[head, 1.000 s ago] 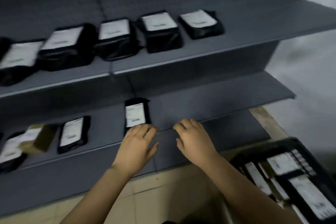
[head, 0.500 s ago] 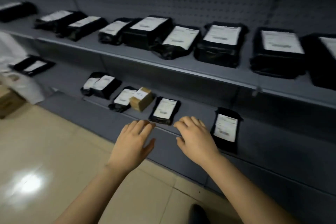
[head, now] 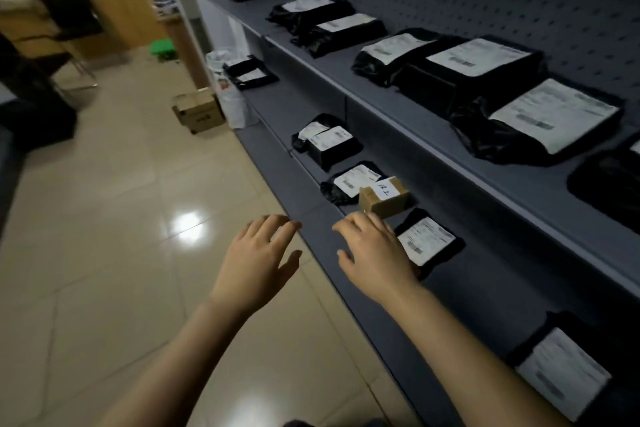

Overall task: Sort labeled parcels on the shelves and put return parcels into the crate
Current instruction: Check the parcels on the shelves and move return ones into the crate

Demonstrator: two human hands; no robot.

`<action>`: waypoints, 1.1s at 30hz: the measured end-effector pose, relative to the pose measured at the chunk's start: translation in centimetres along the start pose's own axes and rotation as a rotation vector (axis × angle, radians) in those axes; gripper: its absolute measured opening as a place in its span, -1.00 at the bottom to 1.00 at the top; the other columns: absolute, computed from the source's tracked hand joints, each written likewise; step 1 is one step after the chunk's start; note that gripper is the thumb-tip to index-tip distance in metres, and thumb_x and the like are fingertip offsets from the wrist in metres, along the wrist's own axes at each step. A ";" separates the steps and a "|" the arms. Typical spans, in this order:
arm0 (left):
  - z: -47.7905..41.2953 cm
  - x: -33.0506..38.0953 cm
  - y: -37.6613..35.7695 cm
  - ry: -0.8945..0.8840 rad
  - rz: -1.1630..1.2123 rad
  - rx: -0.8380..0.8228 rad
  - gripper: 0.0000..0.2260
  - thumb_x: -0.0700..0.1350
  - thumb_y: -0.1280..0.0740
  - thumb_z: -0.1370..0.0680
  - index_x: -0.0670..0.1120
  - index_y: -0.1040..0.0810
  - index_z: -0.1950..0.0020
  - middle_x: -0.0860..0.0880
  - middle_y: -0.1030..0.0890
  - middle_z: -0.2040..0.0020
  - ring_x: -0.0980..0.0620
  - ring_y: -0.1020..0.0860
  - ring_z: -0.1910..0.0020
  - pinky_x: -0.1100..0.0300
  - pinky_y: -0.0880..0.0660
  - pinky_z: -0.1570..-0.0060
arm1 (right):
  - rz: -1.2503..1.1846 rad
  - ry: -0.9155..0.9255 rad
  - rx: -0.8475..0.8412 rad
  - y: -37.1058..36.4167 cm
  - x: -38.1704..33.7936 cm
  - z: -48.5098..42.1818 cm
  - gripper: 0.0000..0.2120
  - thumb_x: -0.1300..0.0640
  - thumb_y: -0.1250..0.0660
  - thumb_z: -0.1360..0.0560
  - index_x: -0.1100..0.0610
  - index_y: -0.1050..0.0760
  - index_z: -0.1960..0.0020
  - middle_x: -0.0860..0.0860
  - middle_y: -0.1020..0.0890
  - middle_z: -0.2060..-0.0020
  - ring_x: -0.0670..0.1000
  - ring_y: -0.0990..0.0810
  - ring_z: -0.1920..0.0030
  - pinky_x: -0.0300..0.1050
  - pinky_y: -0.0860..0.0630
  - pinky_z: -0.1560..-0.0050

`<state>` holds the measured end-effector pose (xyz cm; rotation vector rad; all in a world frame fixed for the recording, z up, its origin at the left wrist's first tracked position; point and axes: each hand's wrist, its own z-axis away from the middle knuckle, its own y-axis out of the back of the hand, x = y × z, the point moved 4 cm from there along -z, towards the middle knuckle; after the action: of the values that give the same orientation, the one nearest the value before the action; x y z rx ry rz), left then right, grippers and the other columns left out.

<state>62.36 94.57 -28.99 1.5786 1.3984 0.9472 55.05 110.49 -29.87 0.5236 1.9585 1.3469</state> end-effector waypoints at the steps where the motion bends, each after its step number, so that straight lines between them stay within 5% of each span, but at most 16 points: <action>1: 0.0 -0.2 0.0 0.018 -0.006 0.006 -0.64 -0.07 -0.48 -0.43 -0.11 -0.56 -0.18 -0.06 -0.58 -0.05 -0.10 -0.56 -0.03 0.04 -0.52 0.00 | -0.007 0.006 -0.004 -0.3 0.1 -0.5 -0.70 0.18 -0.26 -0.55 0.08 -0.44 -0.27 0.01 -0.48 -0.19 0.07 -0.40 -0.23 -0.05 -0.33 -0.26; 14: -2.9 -8.0 -1.6 0.075 -0.006 0.057 -0.65 -0.08 -0.49 -0.42 -0.12 -0.57 -0.17 -0.05 -0.58 -0.04 -0.09 -0.56 0.00 0.06 -0.50 0.02 | -0.031 0.022 -0.033 -3.8 -1.5 -9.2 -0.69 0.17 -0.30 -0.52 0.07 -0.46 -0.26 -0.01 -0.48 -0.18 0.05 -0.41 -0.22 -0.06 -0.37 -0.23; 33: -13.0 -33.9 -2.8 -0.148 0.012 0.019 -0.66 -0.08 -0.44 -0.44 -0.11 -0.54 -0.19 -0.09 -0.57 -0.09 -0.14 -0.54 -0.06 0.02 -0.50 0.01 | 0.023 -0.132 0.033 -11.0 -10.9 -32.2 -0.67 0.16 -0.31 -0.53 0.08 -0.44 -0.29 0.01 -0.48 -0.20 0.06 -0.40 -0.24 -0.04 -0.33 -0.26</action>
<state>45.76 62.23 -27.16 1.6385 1.2995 0.8091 39.46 78.31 -29.46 0.6365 1.8753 1.2629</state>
